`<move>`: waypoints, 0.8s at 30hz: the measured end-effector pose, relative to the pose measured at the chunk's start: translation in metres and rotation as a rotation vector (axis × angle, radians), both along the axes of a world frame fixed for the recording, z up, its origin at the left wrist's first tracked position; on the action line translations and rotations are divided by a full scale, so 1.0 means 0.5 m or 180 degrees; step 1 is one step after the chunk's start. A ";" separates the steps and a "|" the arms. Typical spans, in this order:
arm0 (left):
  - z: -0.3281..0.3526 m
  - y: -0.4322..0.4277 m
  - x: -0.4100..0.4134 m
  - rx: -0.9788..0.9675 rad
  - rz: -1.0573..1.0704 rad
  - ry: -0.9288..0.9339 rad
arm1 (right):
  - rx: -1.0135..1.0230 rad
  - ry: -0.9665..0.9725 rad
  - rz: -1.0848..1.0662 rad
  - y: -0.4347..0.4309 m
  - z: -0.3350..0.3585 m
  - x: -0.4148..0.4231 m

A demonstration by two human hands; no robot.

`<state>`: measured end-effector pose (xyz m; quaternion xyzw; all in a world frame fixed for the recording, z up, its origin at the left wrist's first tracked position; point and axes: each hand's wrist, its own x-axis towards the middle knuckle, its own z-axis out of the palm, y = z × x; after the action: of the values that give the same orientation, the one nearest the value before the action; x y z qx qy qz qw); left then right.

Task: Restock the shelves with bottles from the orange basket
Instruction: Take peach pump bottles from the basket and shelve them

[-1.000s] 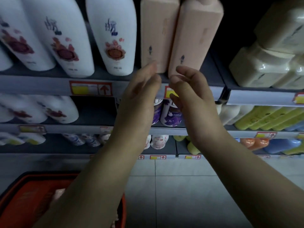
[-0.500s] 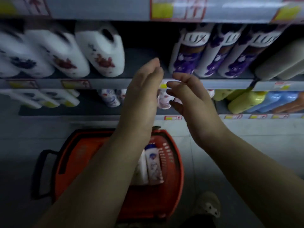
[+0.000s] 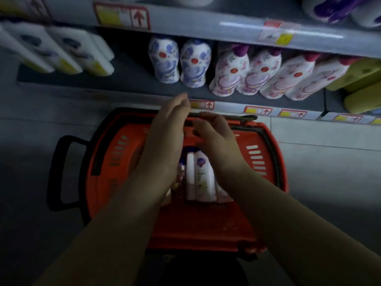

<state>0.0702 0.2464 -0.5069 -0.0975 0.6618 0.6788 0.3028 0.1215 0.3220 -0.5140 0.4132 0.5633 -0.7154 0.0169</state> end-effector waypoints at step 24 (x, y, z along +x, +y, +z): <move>-0.423 -0.166 0.103 -0.1141 -0.0293 -0.1442 | 0.0536 -0.1553 0.1447 -0.151 -0.462 0.075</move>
<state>0.1218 0.1634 -0.7184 -0.2684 0.6904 0.4976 0.4514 0.1590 0.2466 -0.7449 0.4359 0.6773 -0.5245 0.2760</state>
